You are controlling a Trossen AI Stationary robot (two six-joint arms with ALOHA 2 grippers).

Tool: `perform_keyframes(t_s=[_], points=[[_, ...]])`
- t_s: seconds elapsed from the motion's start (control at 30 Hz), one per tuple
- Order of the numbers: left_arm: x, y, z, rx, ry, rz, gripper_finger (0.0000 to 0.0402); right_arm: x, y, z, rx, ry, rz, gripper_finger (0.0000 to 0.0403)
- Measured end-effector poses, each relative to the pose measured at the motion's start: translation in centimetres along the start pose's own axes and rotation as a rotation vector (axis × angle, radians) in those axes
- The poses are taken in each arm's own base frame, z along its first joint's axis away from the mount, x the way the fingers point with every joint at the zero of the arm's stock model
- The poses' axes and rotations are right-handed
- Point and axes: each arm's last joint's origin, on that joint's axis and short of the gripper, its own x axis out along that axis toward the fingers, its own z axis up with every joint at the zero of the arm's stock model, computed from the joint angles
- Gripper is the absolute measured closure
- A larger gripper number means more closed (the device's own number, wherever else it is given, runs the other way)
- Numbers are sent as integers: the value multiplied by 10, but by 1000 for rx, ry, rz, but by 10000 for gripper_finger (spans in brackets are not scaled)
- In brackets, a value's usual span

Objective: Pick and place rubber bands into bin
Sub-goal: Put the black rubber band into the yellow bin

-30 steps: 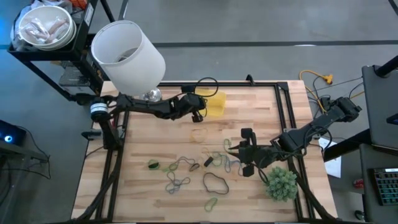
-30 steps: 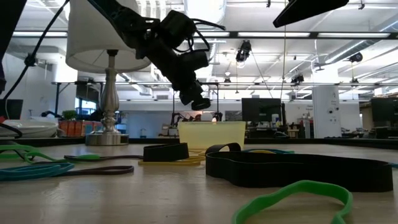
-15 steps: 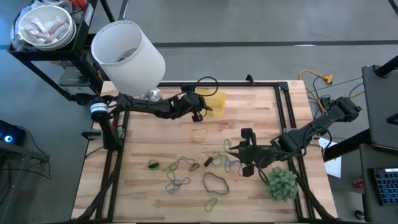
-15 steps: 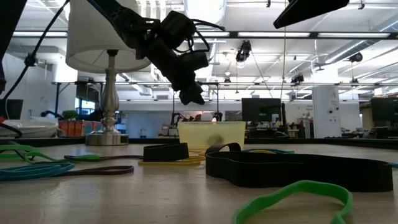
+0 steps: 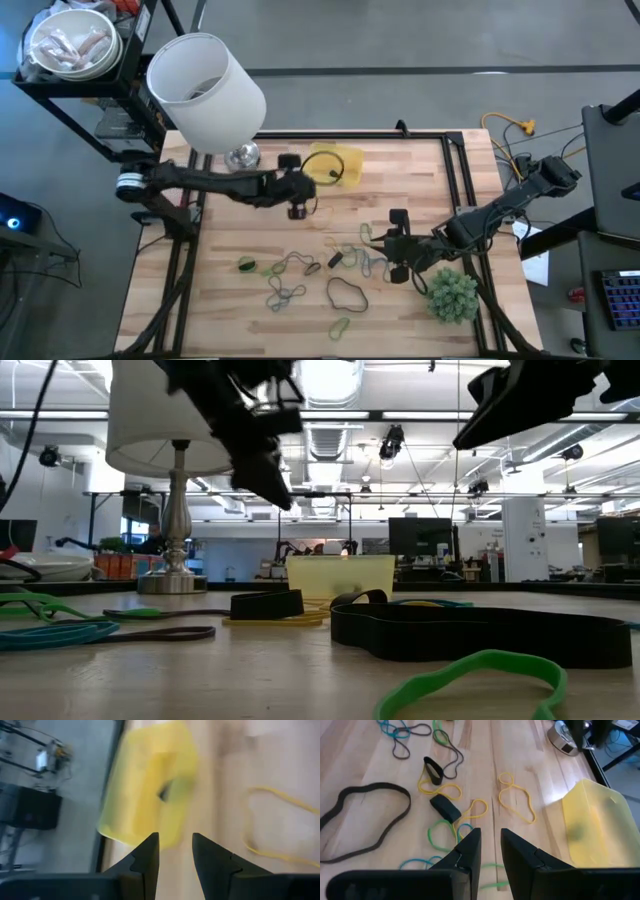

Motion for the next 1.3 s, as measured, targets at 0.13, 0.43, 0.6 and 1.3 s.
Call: perform_keyframes(t_s=[0.13,0.43,0.6,1.3], points=[[-32,-22,-13,-8,-4,-77,301,6,-3,-2,56,0,-14,335],[-83,-73,-69,-36,-94,-249,301,47,16,3,-83,-53,198,335],[-92,-91,-93,-92,-178,-319,301,74,31,5,-180,-53,228,335],[-97,-105,-103,-110,-324,-371,301,161,70,9,-447,306,6,335]])
